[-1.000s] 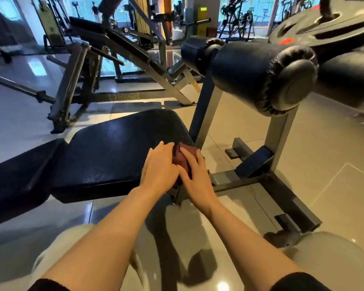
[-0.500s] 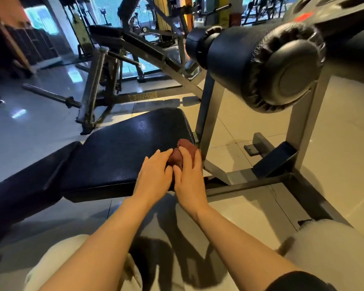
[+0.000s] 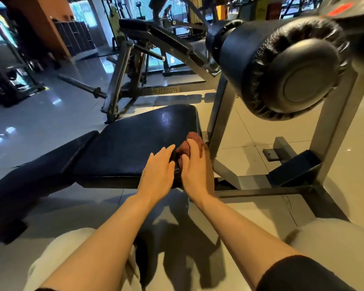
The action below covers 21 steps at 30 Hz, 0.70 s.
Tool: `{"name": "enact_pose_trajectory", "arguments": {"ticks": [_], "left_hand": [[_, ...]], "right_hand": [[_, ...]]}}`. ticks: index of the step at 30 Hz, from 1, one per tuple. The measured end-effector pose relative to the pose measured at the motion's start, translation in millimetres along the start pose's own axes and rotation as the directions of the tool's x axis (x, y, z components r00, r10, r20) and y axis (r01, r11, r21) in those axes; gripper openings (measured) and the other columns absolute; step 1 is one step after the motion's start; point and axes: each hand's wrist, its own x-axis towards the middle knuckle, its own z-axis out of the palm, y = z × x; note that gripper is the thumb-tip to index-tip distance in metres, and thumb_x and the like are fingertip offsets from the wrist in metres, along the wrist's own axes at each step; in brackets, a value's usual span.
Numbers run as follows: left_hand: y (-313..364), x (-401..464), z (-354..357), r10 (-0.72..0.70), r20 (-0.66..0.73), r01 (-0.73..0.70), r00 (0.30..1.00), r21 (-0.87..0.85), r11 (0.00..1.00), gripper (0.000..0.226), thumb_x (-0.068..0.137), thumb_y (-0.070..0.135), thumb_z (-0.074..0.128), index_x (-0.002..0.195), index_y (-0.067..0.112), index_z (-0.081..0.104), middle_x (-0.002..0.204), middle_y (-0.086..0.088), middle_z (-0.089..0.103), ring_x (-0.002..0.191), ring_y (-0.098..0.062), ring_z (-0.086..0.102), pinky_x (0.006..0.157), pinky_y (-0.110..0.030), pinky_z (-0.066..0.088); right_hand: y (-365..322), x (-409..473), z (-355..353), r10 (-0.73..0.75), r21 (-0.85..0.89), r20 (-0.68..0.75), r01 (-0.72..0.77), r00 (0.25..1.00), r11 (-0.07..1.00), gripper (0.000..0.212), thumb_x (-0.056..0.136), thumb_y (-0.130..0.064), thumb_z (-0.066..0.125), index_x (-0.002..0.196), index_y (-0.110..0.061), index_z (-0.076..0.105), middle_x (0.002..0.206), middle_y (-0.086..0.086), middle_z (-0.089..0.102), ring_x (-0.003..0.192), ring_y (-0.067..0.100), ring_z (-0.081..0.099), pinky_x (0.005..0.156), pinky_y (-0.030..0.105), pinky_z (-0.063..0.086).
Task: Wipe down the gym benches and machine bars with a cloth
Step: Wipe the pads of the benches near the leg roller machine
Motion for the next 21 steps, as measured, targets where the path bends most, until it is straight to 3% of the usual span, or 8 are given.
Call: {"name": "enact_pose_trajectory", "arguments": {"ticks": [3, 5, 8, 11, 14, 16, 18, 21], "left_hand": [[5, 3, 6, -0.020, -0.017, 0.020, 1.000, 0.000, 1.000, 0.042, 0.101, 0.012, 0.039, 0.143, 0.015, 0.041, 0.139, -0.006, 0.051, 0.132, -0.022, 0.042, 0.117, -0.044, 0.020], [11, 4, 9, -0.027, -0.029, 0.026, 0.999, -0.024, 0.999, 0.039, 0.101, 0.014, 0.039, 0.139, 0.017, 0.046, 0.133, -0.003, 0.054, 0.126, -0.022, 0.047, 0.117, -0.044, 0.021], [18, 3, 11, -0.059, -0.034, 0.059, 0.998, -0.006, 0.998, 0.044, 0.100, 0.019, 0.044, 0.143, 0.019, 0.041, 0.141, -0.002, 0.048, 0.134, -0.021, 0.039, 0.119, -0.043, 0.017], [21, -1, 12, -0.092, -0.044, 0.092, 0.995, 0.011, 0.996, 0.044, 0.101, 0.017, 0.045, 0.144, 0.015, 0.039, 0.149, -0.005, 0.041, 0.143, -0.019, 0.026, 0.121, -0.040, 0.010], [27, -2, 15, -0.080, -0.061, 0.081, 0.995, 0.012, 0.997, 0.037, 0.100, 0.013, 0.044, 0.137, 0.014, 0.048, 0.143, -0.004, 0.047, 0.143, -0.019, 0.027, 0.121, -0.039, 0.007], [32, -1, 18, -0.091, -0.080, 0.090, 0.993, -0.007, 0.996, 0.031, 0.100, 0.011, 0.042, 0.128, 0.014, 0.054, 0.137, -0.004, 0.052, 0.142, -0.021, 0.028, 0.121, -0.042, 0.008], [37, -1, 20, -0.117, -0.095, 0.116, 0.988, -0.016, 0.993, 0.028, 0.100, 0.011, 0.042, 0.124, 0.013, 0.055, 0.133, -0.005, 0.054, 0.141, -0.023, 0.030, 0.120, -0.042, 0.010], [37, -4, 23, -0.121, -0.078, 0.122, 0.990, 0.009, 0.992, 0.030, 0.098, 0.013, 0.045, 0.127, 0.013, 0.052, 0.131, -0.005, 0.053, 0.136, -0.025, 0.035, 0.119, -0.043, 0.016]], "right_hand": [[1, -6, 4, 0.035, 0.071, -0.035, -0.033, 0.999, 0.997, 0.036, 0.097, -0.041, 0.036, 0.132, -0.037, 0.037, 0.132, -0.014, 0.043, 0.115, 0.002, 0.045, 0.099, 0.030, 0.044], [4, 5, -3, -0.081, 0.004, -0.010, 0.081, 0.997, 0.997, 0.035, 0.094, -0.044, 0.030, 0.126, -0.034, 0.039, 0.129, -0.003, 0.049, 0.112, 0.009, 0.050, 0.095, 0.035, 0.048], [16, 36, -21, -0.200, 0.060, 0.119, 0.194, 0.972, 0.979, 0.040, 0.092, -0.048, 0.026, 0.120, -0.028, 0.046, 0.128, 0.005, 0.054, 0.116, 0.019, 0.056, 0.094, 0.044, 0.050], [21, 50, -33, -0.157, 0.133, 0.161, 0.136, 0.974, 0.982, 0.031, 0.094, -0.038, 0.030, 0.113, -0.027, 0.051, 0.138, 0.006, 0.048, 0.128, 0.017, 0.048, 0.105, 0.041, 0.043], [26, 21, -27, -0.140, 0.196, 0.169, 0.106, 0.976, 0.975, 0.040, 0.100, -0.033, 0.034, 0.136, -0.019, 0.042, 0.141, 0.009, 0.046, 0.128, 0.016, 0.048, 0.108, 0.035, 0.040], [25, 2, -27, -0.173, 0.241, 0.173, 0.129, 0.970, 0.962, 0.048, 0.100, -0.039, 0.034, 0.146, -0.028, 0.029, 0.147, 0.005, 0.039, 0.127, 0.002, 0.045, 0.107, 0.019, 0.036], [27, 11, -32, -0.191, 0.134, 0.209, 0.166, 0.959, 0.977, 0.056, 0.095, -0.048, 0.028, 0.147, -0.029, 0.026, 0.149, 0.004, 0.037, 0.122, 0.002, 0.047, 0.101, 0.015, 0.036], [24, 36, -46, -0.205, 0.035, 0.314, 0.204, 0.927, 0.978, 0.050, 0.093, -0.049, 0.027, 0.133, -0.026, 0.046, 0.143, -0.001, 0.044, 0.125, 0.012, 0.047, 0.105, 0.029, 0.041]]}}
